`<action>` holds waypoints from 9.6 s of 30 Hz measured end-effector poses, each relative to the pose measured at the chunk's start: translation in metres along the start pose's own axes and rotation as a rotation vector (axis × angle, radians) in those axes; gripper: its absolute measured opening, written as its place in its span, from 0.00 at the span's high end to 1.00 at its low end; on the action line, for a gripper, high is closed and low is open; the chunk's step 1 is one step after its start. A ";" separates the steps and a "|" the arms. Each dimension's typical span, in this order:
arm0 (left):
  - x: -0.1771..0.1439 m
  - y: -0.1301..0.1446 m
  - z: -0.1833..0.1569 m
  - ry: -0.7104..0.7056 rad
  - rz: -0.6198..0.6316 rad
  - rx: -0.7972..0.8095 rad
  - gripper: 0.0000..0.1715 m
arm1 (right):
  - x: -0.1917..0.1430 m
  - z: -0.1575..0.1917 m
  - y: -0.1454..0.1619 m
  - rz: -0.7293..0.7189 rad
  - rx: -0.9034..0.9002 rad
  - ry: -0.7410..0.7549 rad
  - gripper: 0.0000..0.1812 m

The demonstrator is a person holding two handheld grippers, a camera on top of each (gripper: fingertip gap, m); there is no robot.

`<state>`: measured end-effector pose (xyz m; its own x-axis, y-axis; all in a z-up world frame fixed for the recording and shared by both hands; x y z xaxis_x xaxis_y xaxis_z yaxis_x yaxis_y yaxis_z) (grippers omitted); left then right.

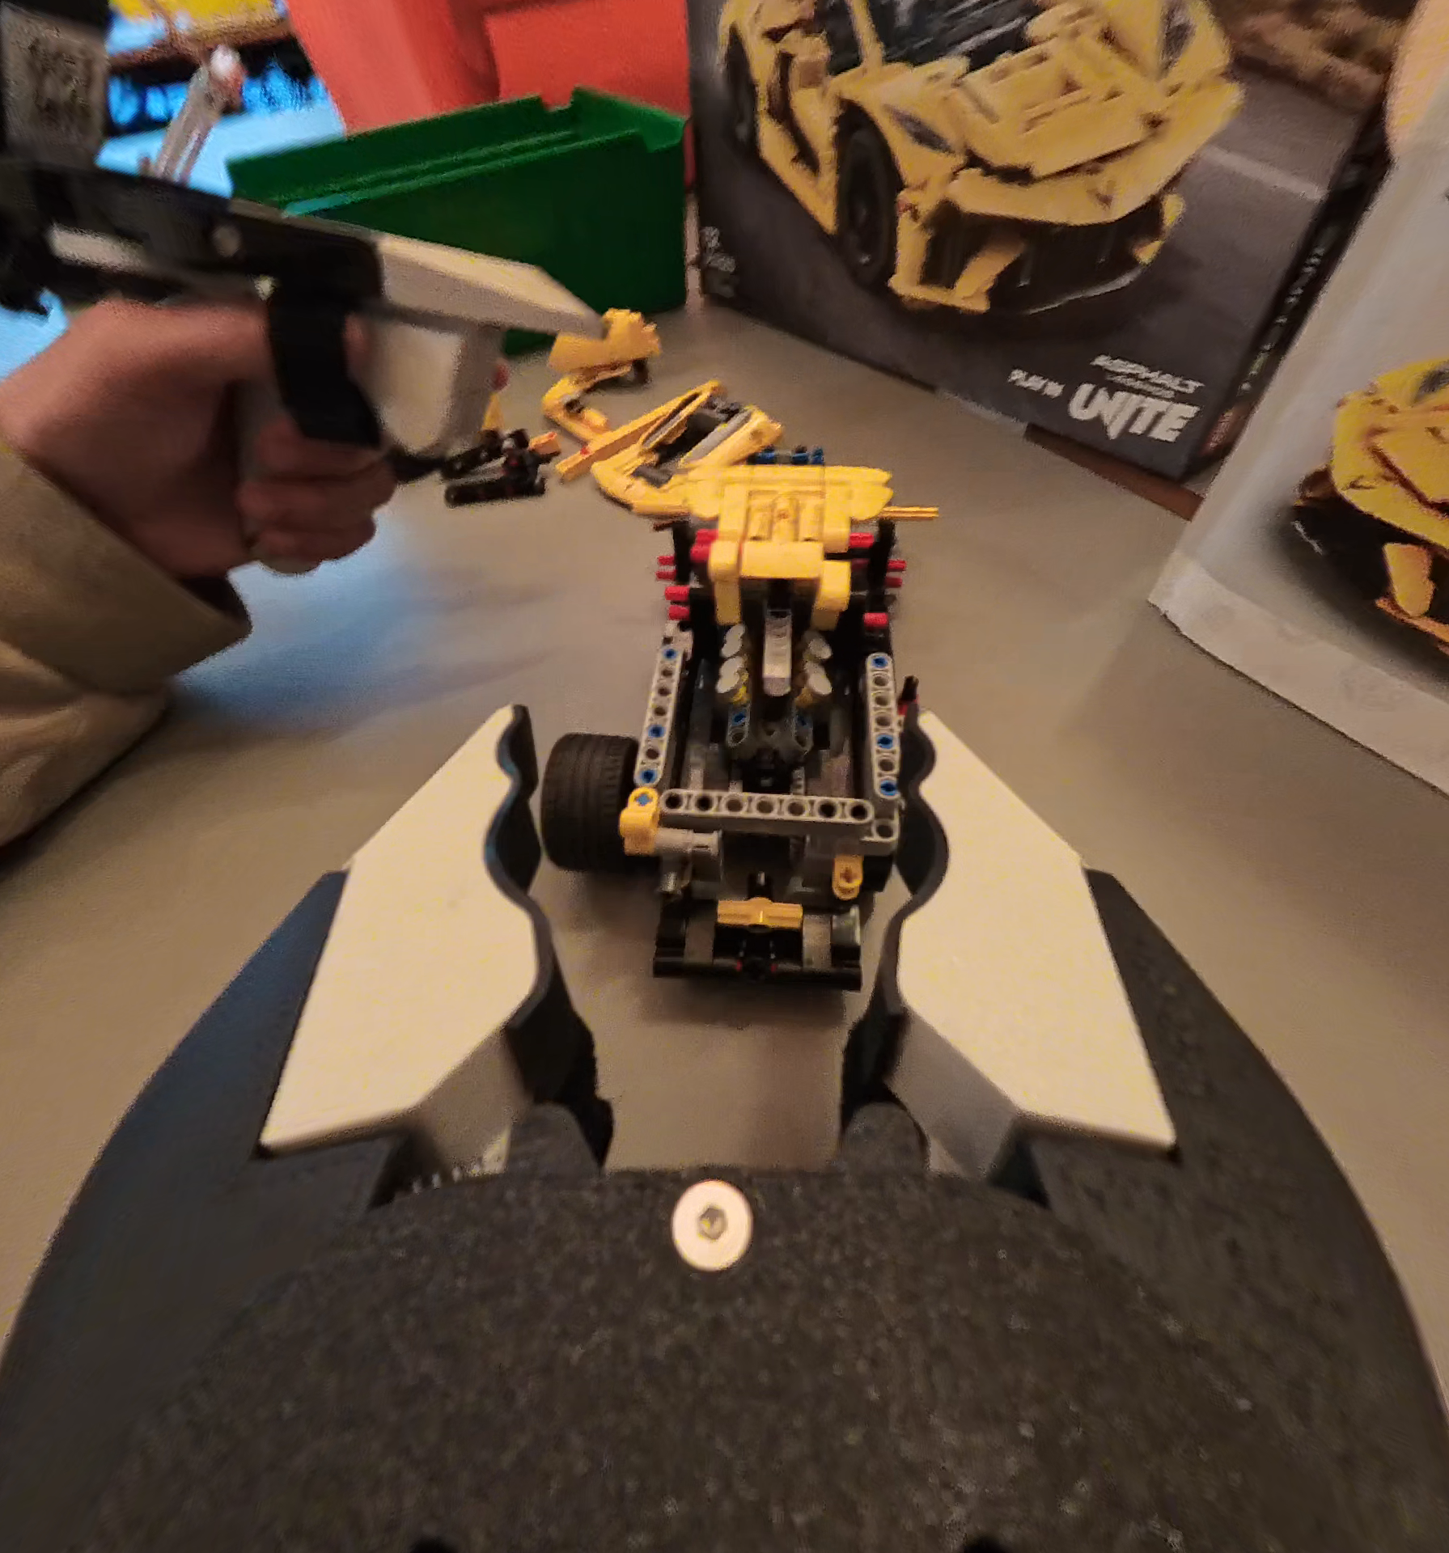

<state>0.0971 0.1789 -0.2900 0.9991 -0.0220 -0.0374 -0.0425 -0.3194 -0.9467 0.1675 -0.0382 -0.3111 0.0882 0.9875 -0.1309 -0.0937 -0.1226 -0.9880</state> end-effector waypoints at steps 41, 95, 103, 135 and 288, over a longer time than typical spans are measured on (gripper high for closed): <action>0.045 0.059 -0.101 0.231 0.191 0.448 0.61 | 0.015 -0.037 0.000 0.176 -0.025 -0.068 0.88; 0.043 0.053 -0.067 0.280 0.156 0.011 0.85 | 0.025 0.021 -0.005 0.179 -0.206 0.018 0.81; 0.044 0.055 -0.068 0.265 0.149 0.033 0.84 | 0.028 0.020 -0.007 0.234 -0.154 0.085 0.87; 0.035 0.042 -0.066 0.257 0.126 0.109 0.87 | 0.027 0.005 -0.008 0.178 0.083 0.038 0.98; 0.066 0.077 -0.127 0.377 0.223 0.501 0.61 | -0.010 -0.075 0.025 -0.016 1.228 -0.227 1.00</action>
<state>0.1584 0.0320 -0.3248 0.8915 -0.3952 -0.2216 -0.1482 0.2080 -0.9668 0.2384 -0.0584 -0.3405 -0.0641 0.9978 0.0180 -0.9680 -0.0578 -0.2443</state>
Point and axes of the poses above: each gripper's, where its closed fingertips meet, x out along the fingers, y out of its underside, z = x × y across the jaws, the point moved 6 cm from there along -x, back along the fingers, and after that the axes turned 13 degrees about -z, right-handed, at the moved point
